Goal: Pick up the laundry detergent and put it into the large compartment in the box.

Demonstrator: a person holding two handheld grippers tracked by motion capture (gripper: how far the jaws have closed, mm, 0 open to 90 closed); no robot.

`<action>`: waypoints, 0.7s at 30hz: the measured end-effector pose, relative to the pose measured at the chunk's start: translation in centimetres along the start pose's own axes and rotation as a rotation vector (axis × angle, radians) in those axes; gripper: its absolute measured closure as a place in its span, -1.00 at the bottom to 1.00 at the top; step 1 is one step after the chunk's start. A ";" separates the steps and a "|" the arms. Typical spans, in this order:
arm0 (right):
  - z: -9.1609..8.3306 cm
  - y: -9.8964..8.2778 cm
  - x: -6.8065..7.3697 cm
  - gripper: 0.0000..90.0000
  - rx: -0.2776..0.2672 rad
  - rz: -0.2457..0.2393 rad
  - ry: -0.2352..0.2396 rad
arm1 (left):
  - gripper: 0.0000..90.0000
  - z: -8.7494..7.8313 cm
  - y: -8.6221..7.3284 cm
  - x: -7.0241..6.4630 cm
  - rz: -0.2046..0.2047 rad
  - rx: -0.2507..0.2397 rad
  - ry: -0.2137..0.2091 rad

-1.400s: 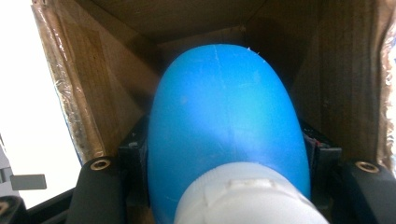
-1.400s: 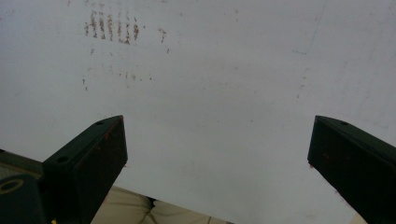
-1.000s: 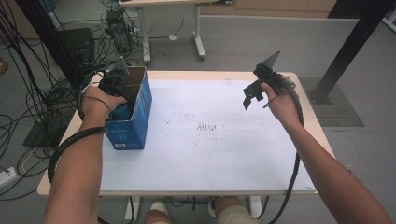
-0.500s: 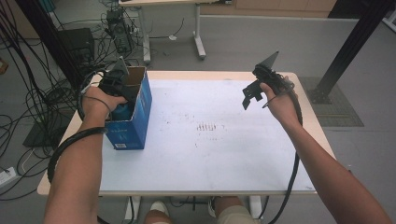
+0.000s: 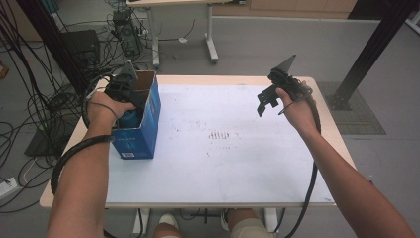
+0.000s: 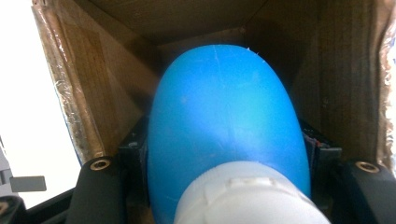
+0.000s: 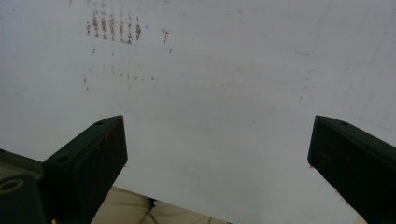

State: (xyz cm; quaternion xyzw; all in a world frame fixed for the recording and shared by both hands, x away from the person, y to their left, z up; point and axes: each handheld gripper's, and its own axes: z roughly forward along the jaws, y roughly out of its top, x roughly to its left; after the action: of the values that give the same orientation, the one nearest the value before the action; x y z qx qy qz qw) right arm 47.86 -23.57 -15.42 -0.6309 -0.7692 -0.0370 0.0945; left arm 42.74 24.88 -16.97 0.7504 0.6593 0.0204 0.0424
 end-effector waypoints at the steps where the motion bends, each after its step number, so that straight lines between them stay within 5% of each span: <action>1: 0.0 0.0 0.0 -0.90 -0.001 0.000 0.000 | -0.19 0.0 0.0 0.0 0.000 -0.001 0.000; 21: 0.0 0.0 0.1 -0.90 0.000 0.002 0.002 | -0.19 0.0 -0.2 0.1 0.000 -0.008 -0.003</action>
State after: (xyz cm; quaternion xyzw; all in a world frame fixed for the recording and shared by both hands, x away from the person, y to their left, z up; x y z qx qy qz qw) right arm 47.80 -23.50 -15.43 -0.6317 -0.7684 -0.0372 0.0953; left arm 42.57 24.98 -17.01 0.7503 0.6591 0.0216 0.0464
